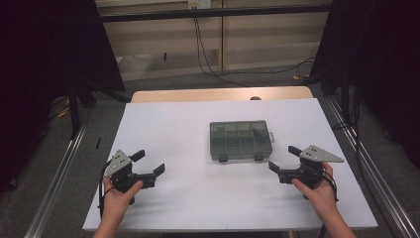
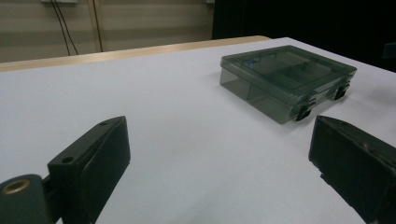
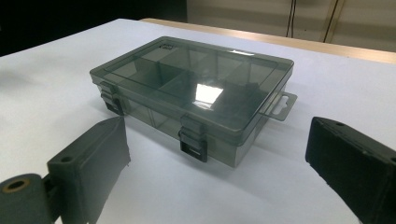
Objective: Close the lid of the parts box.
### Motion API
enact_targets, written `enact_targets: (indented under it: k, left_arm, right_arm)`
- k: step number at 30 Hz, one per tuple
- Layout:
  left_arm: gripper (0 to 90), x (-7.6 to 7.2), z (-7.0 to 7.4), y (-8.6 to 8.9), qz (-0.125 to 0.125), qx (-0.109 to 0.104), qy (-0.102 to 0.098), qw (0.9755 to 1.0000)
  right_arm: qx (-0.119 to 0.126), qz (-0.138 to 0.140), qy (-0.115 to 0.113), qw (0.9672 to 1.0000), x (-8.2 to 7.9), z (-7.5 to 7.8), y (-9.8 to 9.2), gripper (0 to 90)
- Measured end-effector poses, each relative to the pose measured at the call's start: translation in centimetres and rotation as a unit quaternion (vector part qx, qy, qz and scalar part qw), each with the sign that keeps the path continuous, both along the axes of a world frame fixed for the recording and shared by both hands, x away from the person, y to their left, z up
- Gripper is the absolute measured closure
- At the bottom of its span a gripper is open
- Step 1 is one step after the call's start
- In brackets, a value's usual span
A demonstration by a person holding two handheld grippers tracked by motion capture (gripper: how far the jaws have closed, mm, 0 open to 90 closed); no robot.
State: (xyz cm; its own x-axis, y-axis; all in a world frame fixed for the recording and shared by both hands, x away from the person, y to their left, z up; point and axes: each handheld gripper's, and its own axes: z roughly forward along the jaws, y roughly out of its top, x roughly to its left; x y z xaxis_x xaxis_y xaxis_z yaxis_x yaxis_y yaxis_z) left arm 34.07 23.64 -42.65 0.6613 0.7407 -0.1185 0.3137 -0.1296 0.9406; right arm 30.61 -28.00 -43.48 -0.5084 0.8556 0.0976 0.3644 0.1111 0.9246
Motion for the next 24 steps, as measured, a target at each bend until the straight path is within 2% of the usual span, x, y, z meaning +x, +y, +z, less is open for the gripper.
enact_targets:
  k: [24]
  left_arm:
    - [5.5,-0.7,-0.2,1.4,0.006,-0.003,-0.003,1.0]
  right_arm:
    - [-0.013,0.002,0.007,0.9999,-1.0,-0.7,-0.7,5.5]
